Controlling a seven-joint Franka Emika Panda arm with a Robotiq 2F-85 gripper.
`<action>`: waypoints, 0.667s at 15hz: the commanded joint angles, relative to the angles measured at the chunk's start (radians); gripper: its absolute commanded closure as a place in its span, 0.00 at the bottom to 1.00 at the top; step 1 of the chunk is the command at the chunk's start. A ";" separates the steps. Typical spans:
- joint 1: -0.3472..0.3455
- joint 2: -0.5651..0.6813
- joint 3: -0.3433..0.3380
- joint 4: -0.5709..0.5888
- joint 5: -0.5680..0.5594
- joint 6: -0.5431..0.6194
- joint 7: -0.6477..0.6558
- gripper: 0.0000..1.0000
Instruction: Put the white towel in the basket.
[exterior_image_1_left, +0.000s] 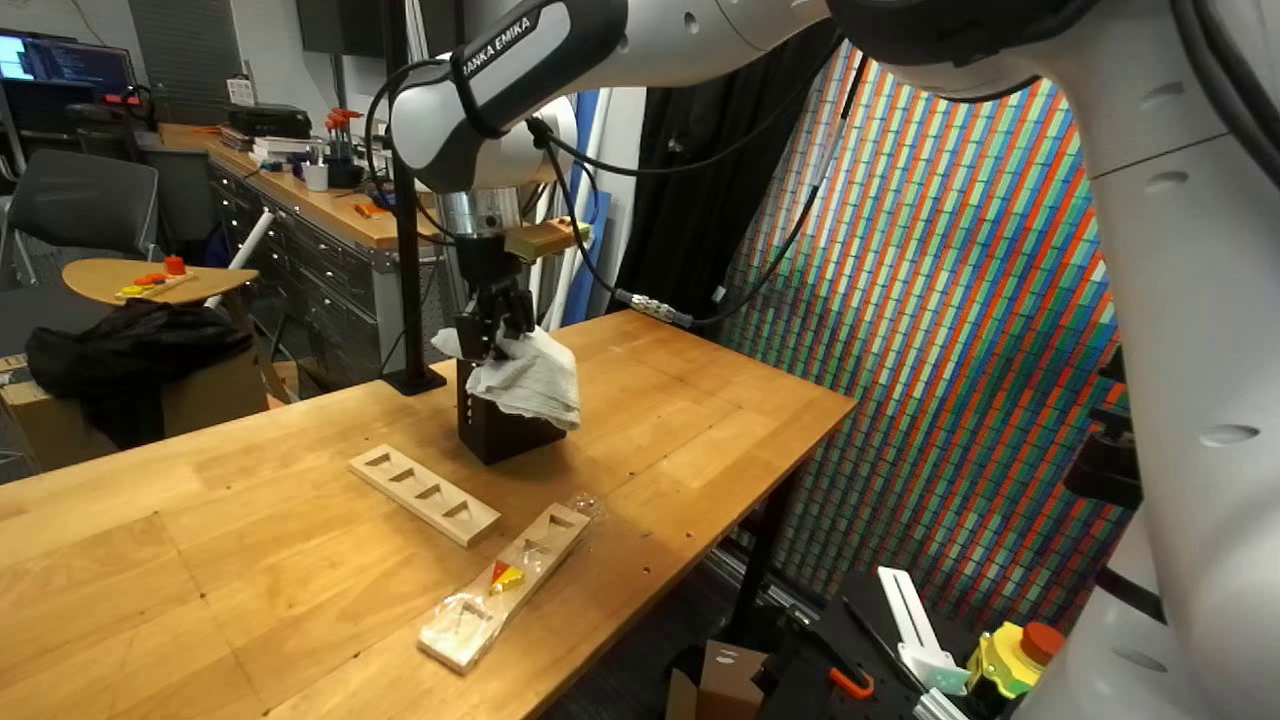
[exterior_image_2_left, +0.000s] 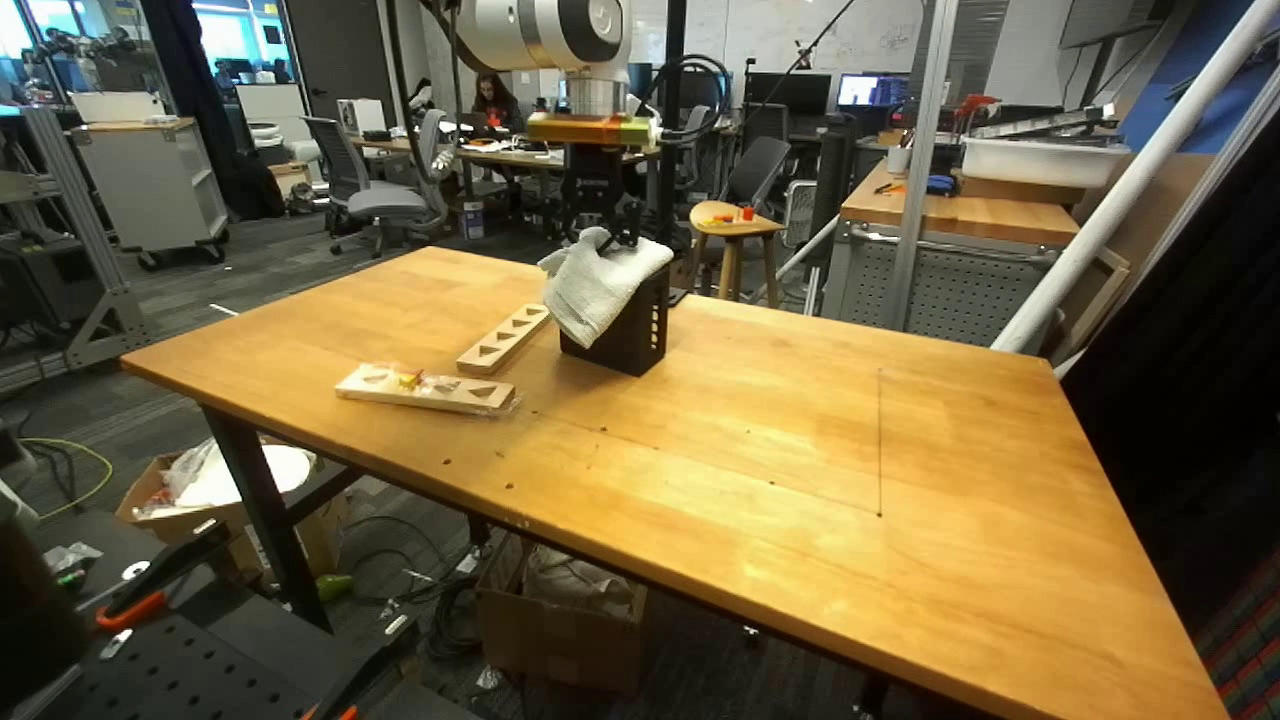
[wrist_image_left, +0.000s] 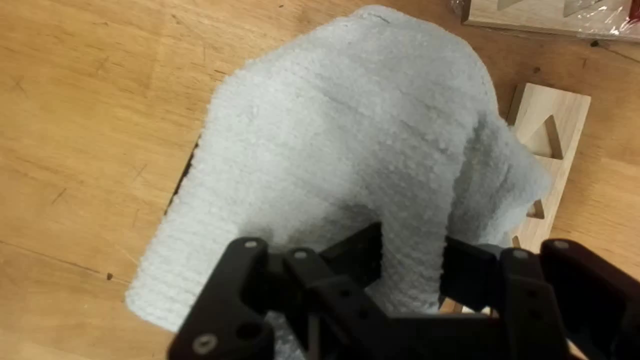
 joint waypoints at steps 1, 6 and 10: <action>-0.021 -0.003 0.012 -0.030 0.067 0.066 -0.018 0.96; -0.030 -0.025 -0.002 -0.061 0.075 0.140 -0.025 0.96; -0.039 -0.026 -0.008 -0.067 0.064 0.126 -0.040 0.96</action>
